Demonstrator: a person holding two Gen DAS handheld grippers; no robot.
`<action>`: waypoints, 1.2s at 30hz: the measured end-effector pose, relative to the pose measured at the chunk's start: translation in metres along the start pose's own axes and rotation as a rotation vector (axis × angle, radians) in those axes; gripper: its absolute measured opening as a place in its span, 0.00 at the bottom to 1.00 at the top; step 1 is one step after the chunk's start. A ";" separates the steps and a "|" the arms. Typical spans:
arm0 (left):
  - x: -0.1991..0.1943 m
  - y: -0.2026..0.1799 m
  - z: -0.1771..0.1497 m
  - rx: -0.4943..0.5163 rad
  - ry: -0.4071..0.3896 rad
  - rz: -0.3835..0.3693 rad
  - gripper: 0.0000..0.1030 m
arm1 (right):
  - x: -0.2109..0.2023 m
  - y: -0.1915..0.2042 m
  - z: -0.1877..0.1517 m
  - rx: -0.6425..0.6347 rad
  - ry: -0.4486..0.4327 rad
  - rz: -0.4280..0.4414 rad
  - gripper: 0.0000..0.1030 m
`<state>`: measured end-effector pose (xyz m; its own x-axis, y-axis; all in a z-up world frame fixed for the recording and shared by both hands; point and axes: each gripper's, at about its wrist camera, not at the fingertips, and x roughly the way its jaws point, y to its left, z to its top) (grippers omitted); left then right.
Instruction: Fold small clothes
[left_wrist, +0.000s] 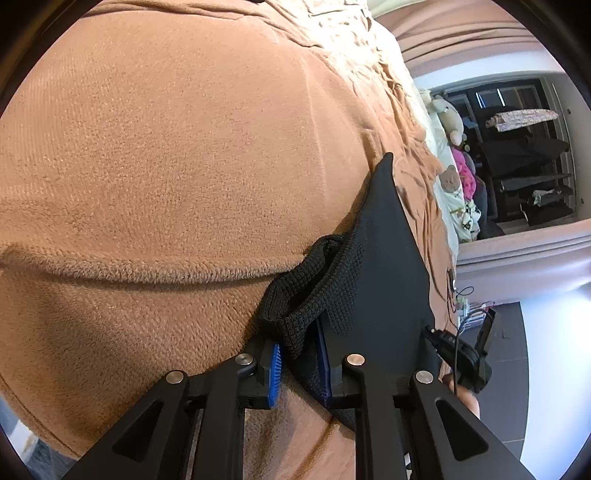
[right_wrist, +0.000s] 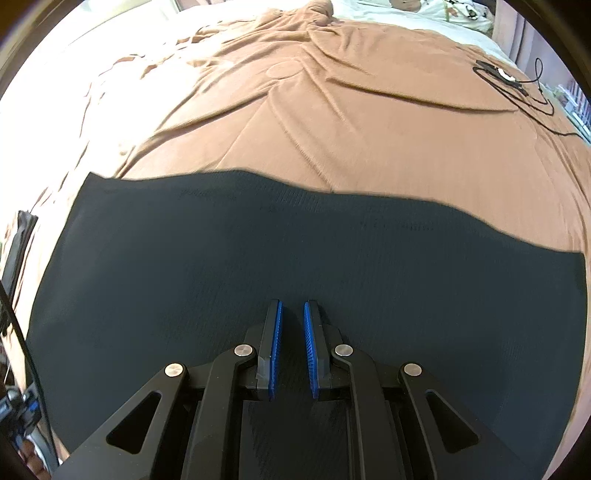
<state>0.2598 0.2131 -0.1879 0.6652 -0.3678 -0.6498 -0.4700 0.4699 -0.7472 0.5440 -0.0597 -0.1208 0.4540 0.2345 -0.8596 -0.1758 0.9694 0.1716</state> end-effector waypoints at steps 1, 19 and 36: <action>0.000 0.000 0.000 -0.001 0.000 0.001 0.18 | 0.002 -0.002 0.003 0.002 -0.002 -0.003 0.09; -0.015 -0.008 -0.002 0.019 -0.018 -0.073 0.04 | -0.021 0.003 -0.028 -0.028 -0.018 0.079 0.09; -0.027 -0.093 0.002 0.147 0.013 -0.316 0.04 | -0.057 0.007 -0.117 -0.013 0.061 0.216 0.09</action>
<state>0.2865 0.1809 -0.1001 0.7567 -0.5236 -0.3915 -0.1525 0.4410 -0.8845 0.4147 -0.0745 -0.1268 0.3511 0.4317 -0.8309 -0.2746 0.8958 0.3494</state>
